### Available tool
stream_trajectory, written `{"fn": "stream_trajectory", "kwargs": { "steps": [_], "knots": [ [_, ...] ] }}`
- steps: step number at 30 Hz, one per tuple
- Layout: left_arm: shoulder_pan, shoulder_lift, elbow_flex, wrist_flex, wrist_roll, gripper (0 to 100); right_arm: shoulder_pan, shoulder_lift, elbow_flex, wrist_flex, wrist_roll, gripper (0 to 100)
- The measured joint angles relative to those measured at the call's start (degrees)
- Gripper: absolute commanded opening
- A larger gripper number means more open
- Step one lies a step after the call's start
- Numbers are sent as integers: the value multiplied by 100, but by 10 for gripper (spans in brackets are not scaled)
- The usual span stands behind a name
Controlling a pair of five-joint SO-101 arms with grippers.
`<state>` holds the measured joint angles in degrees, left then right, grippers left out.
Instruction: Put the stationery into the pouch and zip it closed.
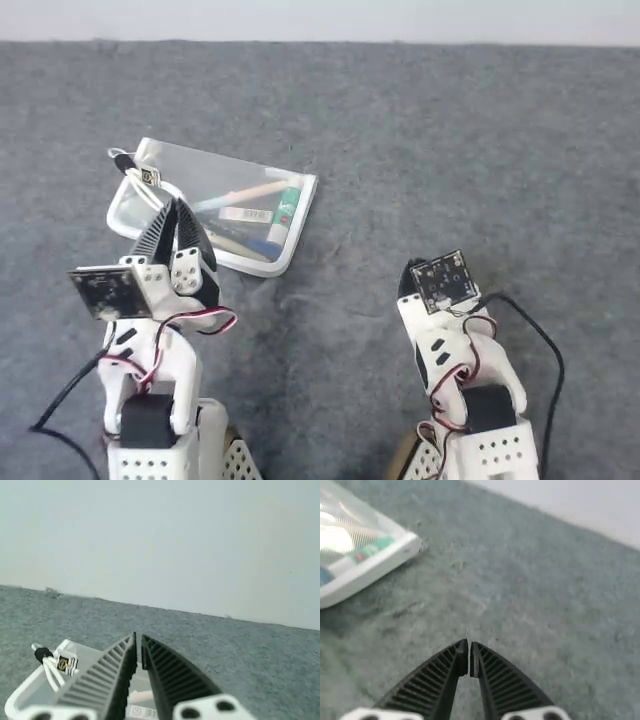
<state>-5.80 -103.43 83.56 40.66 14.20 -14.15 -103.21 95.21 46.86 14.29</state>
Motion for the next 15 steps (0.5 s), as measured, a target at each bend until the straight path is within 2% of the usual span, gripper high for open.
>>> {"fn": "stream_trajectory", "kwargs": {
  "steps": [4, 8, 11, 15],
  "knots": [
    [79, 0, 62, -237, -202, 11, 0, 0, 0, 457, 0, 6],
    [53, 0, 273, -255, -800, 12, 0, 0, 0, 1020, -53, 6],
    [-18, 0, 721, -255, -1319, 12, 0, 0, 0, 1292, -527, 6],
    [-220, 0, 1327, -255, -1530, 12, 0, 0, 0, 1512, -1371, 6]
  ]
}}
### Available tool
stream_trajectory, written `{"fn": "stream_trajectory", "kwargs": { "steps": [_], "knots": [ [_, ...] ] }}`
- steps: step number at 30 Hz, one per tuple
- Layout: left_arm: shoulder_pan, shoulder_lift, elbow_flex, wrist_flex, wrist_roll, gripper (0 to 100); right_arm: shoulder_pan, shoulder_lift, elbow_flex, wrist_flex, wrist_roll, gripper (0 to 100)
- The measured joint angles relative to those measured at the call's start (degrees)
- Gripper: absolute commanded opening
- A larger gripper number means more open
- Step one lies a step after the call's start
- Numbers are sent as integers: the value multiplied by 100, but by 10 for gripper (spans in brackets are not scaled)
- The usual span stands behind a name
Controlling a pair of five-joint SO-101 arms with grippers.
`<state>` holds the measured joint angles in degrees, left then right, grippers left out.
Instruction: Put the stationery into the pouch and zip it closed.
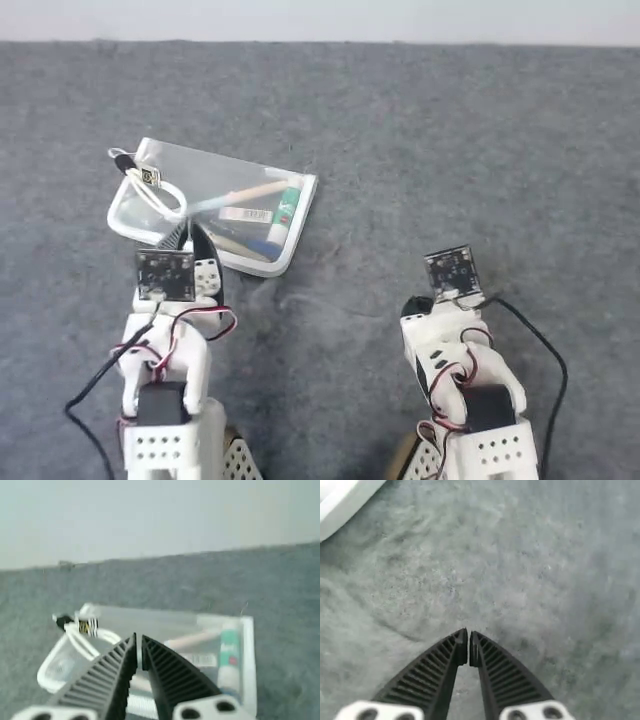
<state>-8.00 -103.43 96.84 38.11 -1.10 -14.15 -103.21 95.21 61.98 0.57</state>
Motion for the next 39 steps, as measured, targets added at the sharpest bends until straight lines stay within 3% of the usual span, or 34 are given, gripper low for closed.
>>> {"fn": "stream_trajectory", "kwargs": {
  "steps": [11, 26, 32, 39],
  "knots": [
    [-114, 0, 26, 888, -35, 12, 0, 0, 0, 167, -255, 6],
    [167, 0, 26, 3297, -35, 12, 0, 0, 0, 229, -255, 6],
    [158, 0, 26, 3411, -35, 12, 0, 0, 0, 1143, -255, 6],
    [176, 0, 26, 3411, -35, 12, 0, 0, 0, 1231, -255, 6]
  ]
}}
